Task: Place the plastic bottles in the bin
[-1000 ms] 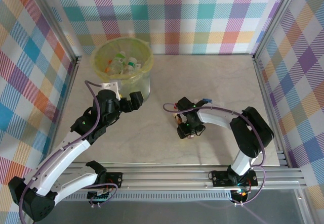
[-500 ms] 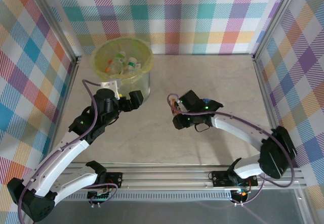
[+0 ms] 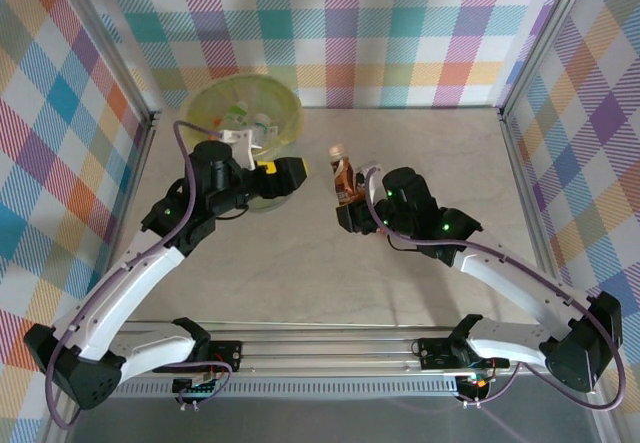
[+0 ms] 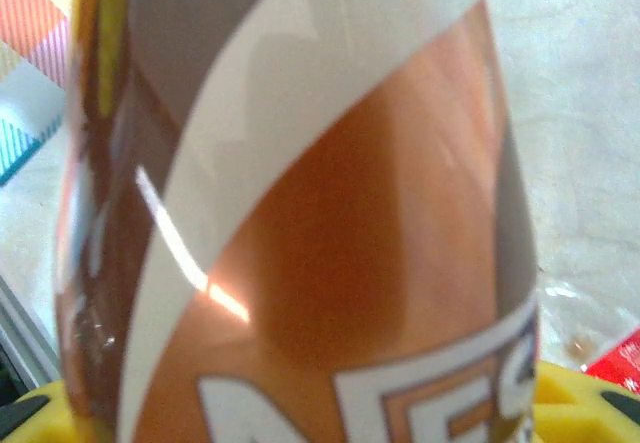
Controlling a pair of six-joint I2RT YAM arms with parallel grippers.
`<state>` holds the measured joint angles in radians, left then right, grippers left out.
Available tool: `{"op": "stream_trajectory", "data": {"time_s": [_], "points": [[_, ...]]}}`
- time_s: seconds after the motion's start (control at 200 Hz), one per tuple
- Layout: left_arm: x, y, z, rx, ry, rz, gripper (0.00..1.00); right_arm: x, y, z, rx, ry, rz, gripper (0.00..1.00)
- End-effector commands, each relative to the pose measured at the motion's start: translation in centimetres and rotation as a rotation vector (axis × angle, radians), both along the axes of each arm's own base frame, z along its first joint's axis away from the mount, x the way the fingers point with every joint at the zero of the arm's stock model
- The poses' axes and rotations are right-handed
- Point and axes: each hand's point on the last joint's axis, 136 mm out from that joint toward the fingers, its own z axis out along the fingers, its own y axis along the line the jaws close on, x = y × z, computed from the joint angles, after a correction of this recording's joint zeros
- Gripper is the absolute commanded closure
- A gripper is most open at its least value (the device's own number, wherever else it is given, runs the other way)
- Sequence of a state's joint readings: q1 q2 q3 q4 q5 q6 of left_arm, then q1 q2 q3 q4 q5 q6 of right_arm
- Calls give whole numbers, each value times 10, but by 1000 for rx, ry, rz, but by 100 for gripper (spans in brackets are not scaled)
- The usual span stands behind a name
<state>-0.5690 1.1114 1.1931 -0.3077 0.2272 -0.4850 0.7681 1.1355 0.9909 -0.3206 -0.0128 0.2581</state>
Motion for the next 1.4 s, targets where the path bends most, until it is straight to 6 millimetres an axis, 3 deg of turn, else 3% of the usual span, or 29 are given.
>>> {"op": "stream_trajectory", "data": {"time_s": [0.0, 0.075, 0.285, 0.67, 1.175, 1.29, 1.395], "points": [[-7, -27, 37, -116, -43, -134, 13, 0, 12, 15, 61, -26, 38, 58], [-2, -35, 41, -127, -30, -159, 16, 0, 14, 16, 71, -23, 44, 58], [11, -48, 27, -104, 22, -177, 17, -3, 18, 23, 101, -26, 65, 57], [14, -78, 22, -82, 27, -263, 26, -3, 27, 31, 133, -21, 92, 56], [17, -84, 17, -55, 12, -266, 66, -2, 26, 36, 136, -24, 85, 52], [18, -83, 20, -52, -6, -258, 71, -2, 25, 37, 131, -24, 80, 46], [19, -78, 24, -40, -31, -233, 73, -2, 21, 37, 123, -27, 68, 34]]}}
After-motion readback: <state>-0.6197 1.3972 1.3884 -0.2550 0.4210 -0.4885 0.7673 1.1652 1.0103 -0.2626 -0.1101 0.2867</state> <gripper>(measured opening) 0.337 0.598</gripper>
